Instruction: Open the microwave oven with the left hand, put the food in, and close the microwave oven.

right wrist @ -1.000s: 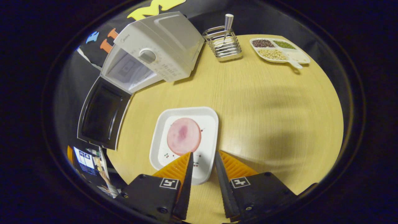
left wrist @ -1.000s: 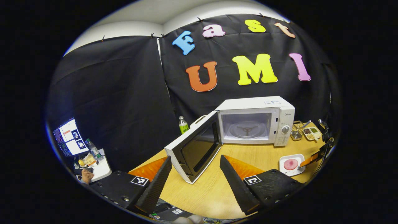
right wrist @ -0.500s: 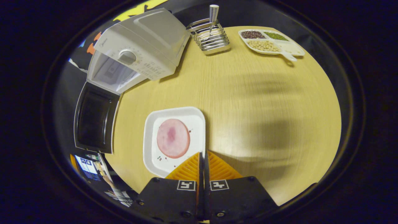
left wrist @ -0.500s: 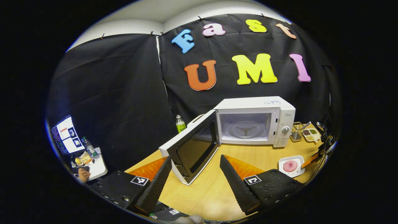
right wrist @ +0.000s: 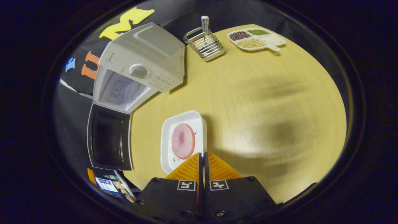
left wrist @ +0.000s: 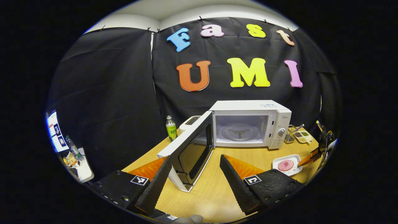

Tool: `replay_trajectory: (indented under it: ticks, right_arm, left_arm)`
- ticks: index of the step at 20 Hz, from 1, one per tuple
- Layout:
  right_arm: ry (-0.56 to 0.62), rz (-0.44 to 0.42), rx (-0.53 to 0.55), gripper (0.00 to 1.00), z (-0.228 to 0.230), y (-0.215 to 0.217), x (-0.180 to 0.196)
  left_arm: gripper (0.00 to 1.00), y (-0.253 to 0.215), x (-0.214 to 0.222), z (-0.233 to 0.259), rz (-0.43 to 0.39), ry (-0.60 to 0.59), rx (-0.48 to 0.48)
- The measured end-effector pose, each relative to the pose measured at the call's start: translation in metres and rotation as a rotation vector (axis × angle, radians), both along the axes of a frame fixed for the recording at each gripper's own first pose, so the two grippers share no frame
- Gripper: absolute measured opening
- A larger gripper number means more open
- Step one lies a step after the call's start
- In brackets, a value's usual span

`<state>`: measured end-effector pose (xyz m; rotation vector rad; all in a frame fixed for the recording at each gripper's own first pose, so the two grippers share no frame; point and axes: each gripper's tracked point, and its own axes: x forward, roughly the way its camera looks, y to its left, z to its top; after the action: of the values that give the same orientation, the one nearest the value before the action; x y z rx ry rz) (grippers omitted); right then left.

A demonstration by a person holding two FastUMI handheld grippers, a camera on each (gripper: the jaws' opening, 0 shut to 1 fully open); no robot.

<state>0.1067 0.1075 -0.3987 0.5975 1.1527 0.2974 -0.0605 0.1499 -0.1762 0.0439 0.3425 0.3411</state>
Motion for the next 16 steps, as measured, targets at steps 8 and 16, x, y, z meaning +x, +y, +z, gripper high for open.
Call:
replay_trajectory:
  ticks: [8,16]
  right_arm:
    - [-0.082,-0.298,0.248,0.03,0.067,0.087,0.004]
    - [-0.254,-0.501,0.284,0.03,0.114,0.176,0.064]
  left_arm:
    - [0.95,0.008,-0.001,0.012,-0.111,0.002,0.015]
    - [0.95,-0.006,0.004,0.029,-0.199,-0.015,0.032]
